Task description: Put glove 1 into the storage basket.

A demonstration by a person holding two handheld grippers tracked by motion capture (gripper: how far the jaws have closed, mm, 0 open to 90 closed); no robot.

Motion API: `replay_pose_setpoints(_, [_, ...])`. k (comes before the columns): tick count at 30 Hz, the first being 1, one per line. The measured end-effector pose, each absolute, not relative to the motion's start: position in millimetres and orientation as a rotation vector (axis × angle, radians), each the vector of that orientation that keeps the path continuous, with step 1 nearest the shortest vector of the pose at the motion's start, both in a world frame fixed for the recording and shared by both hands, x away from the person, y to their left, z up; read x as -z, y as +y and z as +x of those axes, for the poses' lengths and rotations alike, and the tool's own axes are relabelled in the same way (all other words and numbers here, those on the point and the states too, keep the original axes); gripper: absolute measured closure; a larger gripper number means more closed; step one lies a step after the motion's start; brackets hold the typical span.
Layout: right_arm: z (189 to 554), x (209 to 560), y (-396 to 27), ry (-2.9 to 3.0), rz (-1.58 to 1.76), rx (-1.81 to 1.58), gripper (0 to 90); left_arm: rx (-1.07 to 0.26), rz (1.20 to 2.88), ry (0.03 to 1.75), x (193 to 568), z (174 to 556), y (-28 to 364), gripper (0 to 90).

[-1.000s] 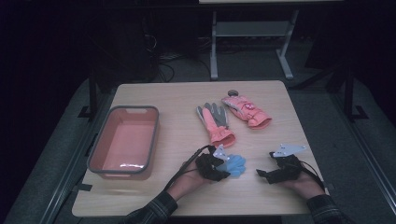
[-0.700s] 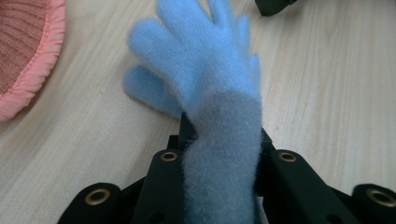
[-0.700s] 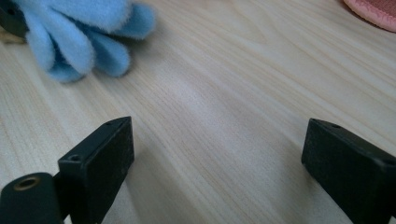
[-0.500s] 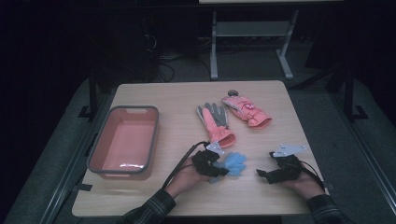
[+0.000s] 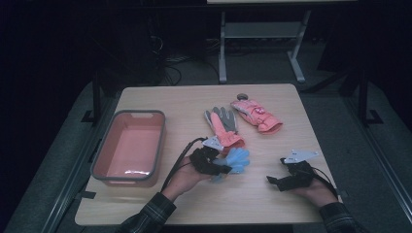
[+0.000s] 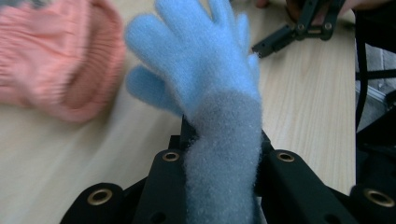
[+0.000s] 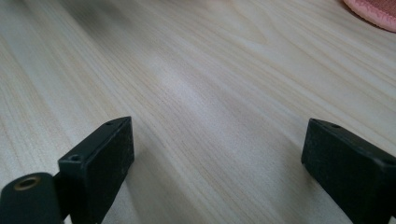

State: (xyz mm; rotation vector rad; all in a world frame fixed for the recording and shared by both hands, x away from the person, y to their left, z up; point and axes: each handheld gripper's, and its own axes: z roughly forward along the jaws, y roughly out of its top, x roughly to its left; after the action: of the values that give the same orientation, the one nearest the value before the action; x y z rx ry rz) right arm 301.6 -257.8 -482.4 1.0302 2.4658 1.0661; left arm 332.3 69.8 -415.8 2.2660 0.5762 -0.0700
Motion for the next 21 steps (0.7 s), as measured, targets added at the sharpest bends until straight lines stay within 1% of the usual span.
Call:
replay_pose_setpoints(13, [301.7,482.4,-257.8,2.466,1.028,-1.067,8.7,-0.027,2.174,0.702,381.0,347.5,121.1,75.4])
replay_pose_setpoints(21, [301.8,482.4,-257.9,2.466,1.028,-1.066,8.7,-0.111,2.123,0.789,360.3,357.2,161.7,75.4])
